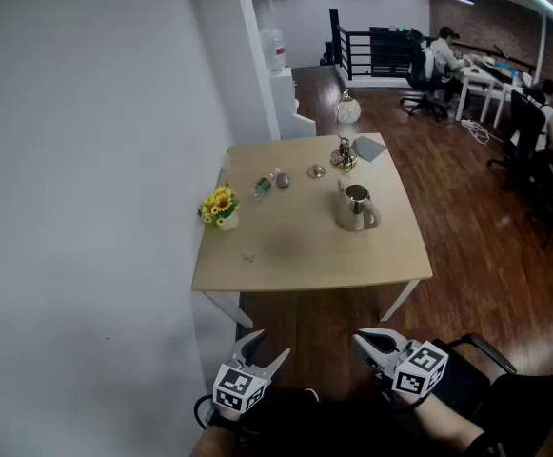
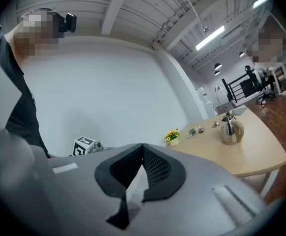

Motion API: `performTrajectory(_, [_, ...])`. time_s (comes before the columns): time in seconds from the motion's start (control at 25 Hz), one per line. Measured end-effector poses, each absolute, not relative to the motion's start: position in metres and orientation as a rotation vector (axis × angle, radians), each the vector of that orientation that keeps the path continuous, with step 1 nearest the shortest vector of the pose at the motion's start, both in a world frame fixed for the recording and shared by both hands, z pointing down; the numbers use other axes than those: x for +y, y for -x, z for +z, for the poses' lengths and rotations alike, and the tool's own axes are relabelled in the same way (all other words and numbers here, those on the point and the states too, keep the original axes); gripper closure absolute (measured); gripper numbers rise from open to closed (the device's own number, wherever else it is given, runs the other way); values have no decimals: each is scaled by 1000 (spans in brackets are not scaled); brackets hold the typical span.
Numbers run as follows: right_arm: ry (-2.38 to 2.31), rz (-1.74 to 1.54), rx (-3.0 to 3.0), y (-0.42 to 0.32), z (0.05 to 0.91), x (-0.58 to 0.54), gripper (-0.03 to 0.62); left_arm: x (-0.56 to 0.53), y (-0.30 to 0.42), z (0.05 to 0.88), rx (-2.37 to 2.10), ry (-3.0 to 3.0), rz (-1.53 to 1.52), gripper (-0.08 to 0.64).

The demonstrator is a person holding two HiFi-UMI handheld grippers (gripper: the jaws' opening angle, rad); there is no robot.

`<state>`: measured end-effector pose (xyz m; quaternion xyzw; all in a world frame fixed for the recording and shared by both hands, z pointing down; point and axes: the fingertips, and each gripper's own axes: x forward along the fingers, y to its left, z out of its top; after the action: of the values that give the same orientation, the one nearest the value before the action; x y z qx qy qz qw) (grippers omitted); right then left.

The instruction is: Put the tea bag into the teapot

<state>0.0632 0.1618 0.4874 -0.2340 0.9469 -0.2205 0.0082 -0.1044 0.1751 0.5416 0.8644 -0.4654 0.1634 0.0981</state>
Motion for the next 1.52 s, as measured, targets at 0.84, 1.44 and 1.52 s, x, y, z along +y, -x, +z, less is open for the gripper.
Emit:
performTrajectory(0.84, [745, -678, 3000, -54, 509, 58, 584, 51, 131, 575, -1413, -2534, 545, 299])
performTrajectory(1.44, [886, -784, 3018, 32, 532, -128, 584, -131, 210, 611, -1224, -2562, 654, 299])
performTrajectory(1.52, [892, -771, 3013, 39, 529, -144, 583, -148, 214, 613, -1204, -2567, 666, 298])
